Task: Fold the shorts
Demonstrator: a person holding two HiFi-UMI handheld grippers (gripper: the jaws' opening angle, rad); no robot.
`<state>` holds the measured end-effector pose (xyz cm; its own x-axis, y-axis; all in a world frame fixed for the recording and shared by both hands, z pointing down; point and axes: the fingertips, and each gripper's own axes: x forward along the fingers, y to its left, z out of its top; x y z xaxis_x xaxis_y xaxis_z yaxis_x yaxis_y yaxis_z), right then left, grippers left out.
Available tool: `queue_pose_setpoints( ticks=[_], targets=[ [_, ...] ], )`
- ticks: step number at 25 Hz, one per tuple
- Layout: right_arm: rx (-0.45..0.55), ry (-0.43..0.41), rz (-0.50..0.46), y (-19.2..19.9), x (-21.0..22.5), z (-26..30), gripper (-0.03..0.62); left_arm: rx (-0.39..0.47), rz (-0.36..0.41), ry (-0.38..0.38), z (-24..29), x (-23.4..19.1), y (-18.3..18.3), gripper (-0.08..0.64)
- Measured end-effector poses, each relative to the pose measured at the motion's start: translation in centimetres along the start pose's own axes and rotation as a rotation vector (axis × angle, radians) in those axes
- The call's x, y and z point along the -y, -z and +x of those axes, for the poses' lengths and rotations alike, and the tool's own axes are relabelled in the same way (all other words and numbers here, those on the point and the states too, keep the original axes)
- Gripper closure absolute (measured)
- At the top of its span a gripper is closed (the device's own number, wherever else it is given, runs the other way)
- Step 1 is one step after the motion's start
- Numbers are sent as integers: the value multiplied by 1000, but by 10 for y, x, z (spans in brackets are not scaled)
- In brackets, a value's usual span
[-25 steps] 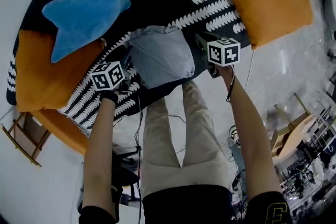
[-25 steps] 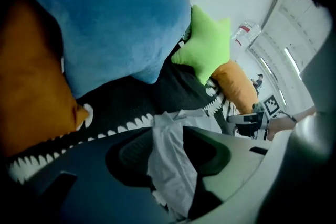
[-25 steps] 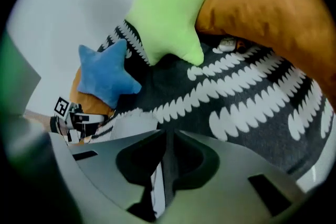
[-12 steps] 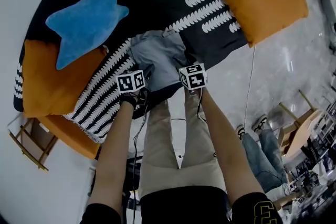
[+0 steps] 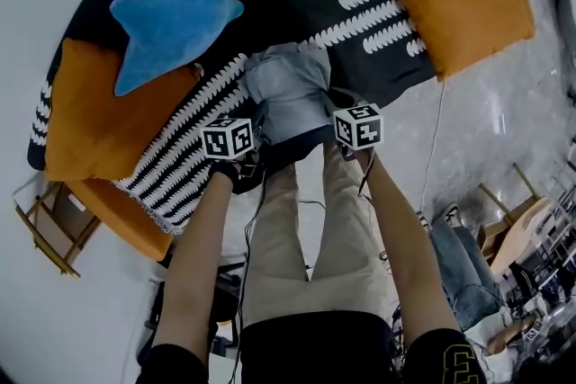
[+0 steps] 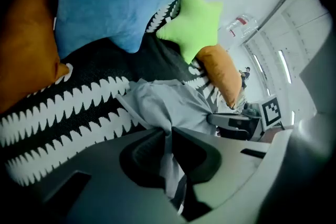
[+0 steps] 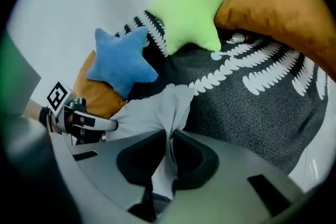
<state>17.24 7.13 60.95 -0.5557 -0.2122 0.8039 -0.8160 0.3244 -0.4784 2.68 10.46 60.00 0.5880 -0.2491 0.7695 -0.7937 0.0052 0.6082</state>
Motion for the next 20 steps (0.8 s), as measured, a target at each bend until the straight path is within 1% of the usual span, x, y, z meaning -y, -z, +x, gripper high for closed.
queue_pose_setpoints(
  ticks=[3, 6, 10, 14, 17, 20],
  targets=[
    [48, -37, 31, -20, -15, -25, 538, 30, 51, 52, -26, 16, -15, 518],
    [95, -58, 30, -40, -23, -49, 538, 72, 85, 95, -47, 36, -35, 518],
    [162, -63, 13, -64, -23, -83, 540, 104, 156, 133, -63, 68, -59, 518],
    [248, -61, -9, -103, -19, -102, 540, 158, 242, 154, -70, 88, -102, 518],
    [327, -39, -39, -138, -17, -112, 540, 220, 295, 173, -73, 99, -141, 518],
    [430, 39, -89, -166, -6, -118, 540, 279, 341, 207, -68, 108, -170, 518]
  ],
)
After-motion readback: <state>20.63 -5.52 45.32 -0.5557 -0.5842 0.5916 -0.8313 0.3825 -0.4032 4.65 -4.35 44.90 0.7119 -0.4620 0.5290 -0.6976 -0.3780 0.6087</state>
